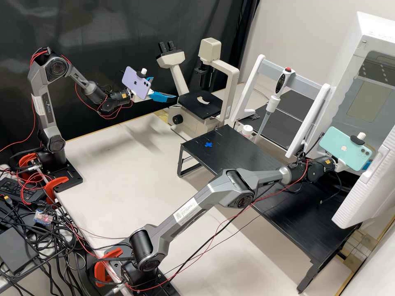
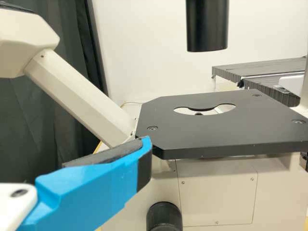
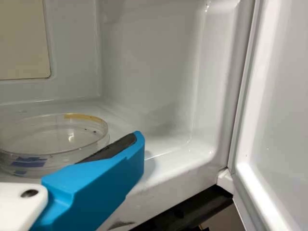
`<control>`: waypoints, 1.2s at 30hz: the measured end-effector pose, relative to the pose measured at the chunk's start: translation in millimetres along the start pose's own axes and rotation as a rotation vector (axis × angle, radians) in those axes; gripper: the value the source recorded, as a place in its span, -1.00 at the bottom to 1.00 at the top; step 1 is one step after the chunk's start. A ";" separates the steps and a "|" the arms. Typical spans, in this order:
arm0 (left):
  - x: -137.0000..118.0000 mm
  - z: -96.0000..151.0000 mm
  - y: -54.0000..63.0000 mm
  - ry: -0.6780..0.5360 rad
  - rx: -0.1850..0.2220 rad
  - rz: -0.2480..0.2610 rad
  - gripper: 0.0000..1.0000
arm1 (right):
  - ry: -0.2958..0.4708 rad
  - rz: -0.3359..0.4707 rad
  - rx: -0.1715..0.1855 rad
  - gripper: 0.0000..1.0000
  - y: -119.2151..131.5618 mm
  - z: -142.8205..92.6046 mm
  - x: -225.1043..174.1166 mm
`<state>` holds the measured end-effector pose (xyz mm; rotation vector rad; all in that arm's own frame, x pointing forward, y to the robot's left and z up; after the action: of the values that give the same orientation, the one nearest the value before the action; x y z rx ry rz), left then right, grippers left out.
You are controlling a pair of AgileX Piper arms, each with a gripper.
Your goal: Move the petri dish to the microscope
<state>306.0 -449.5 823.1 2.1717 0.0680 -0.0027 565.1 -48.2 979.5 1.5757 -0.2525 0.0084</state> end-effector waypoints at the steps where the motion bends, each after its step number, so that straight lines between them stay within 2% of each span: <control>1: 0.0 0.0 0.0 0.000 0.000 0.000 1.00 | -0.002 -0.002 0.000 -1.00 -0.5 0.5 0.0; 27: 0.0 0.0 0.0 0.000 0.000 0.000 1.00 | 0.025 -0.010 0.002 -1.00 -5.4 2.3 -0.6; 36: 0.0 0.0 0.0 0.000 0.000 0.000 1.00 | 0.035 -0.035 0.004 -1.00 -3.1 -0.6 -14.4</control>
<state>306.0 -449.5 823.1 2.1717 0.0680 -0.0027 551.7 -45.3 974.1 1.5826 -0.1977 0.0098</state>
